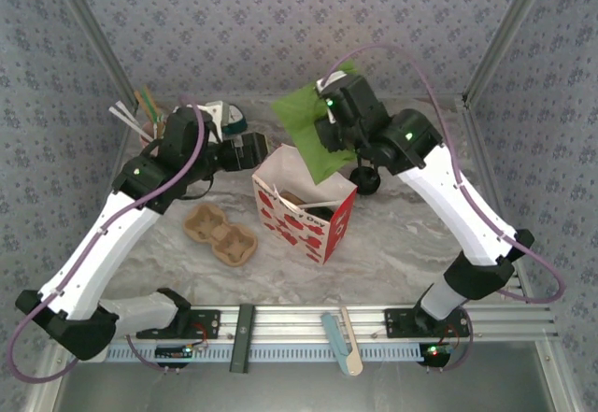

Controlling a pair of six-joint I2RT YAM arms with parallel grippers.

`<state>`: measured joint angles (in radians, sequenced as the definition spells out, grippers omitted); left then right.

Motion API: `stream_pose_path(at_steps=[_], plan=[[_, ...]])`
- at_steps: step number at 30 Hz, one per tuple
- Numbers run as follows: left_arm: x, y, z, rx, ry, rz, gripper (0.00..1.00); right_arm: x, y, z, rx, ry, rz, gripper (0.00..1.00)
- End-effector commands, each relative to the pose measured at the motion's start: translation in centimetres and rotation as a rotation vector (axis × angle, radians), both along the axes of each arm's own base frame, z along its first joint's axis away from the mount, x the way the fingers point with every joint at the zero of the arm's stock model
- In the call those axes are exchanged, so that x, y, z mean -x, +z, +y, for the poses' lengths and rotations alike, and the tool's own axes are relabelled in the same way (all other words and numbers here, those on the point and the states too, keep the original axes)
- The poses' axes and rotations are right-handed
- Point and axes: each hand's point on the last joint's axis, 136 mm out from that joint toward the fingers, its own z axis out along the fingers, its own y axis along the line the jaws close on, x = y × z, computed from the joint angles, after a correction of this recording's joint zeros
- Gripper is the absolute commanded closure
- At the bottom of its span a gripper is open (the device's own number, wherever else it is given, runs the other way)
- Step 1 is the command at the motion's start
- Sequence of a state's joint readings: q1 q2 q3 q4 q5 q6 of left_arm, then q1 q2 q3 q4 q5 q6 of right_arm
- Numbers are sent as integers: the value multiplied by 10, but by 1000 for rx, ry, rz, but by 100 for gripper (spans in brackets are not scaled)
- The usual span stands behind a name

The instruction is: Pack the takeout coffee

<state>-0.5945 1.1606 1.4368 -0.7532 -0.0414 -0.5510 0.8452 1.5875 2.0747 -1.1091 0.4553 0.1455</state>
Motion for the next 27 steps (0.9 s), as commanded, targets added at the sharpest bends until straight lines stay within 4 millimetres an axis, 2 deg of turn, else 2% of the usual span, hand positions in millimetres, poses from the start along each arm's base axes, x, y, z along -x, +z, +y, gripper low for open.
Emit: stream_pose_path(at_steps=[1, 6, 10, 15, 19, 20, 21, 22, 27], plan=[[3, 12, 8, 24, 18, -45, 0, 10, 6, -19, 199, -48, -99, 61], [12, 14, 14, 37, 29, -53, 0, 18, -13, -4, 408, -23, -137, 61], [18, 16, 22, 36, 45, -62, 0, 25, -33, 9, 505, 2, -133, 61], [24, 17, 30, 36, 62, -72, 0, 32, -54, 17, 547, 26, -112, 61], [27, 18, 31, 37, 62, -76, 0, 36, -66, 27, 553, 53, -88, 57], [27, 18, 32, 38, 64, -75, 0, 37, -67, 29, 553, 57, -86, 54], [27, 17, 33, 35, 66, -73, 0, 37, -66, 31, 547, 56, -85, 47], [27, 18, 33, 37, 65, -75, 0, 37, -65, 31, 539, 51, -85, 34], [28, 16, 34, 30, 68, -72, 0, 40, -56, 32, 487, 57, -84, 30]])
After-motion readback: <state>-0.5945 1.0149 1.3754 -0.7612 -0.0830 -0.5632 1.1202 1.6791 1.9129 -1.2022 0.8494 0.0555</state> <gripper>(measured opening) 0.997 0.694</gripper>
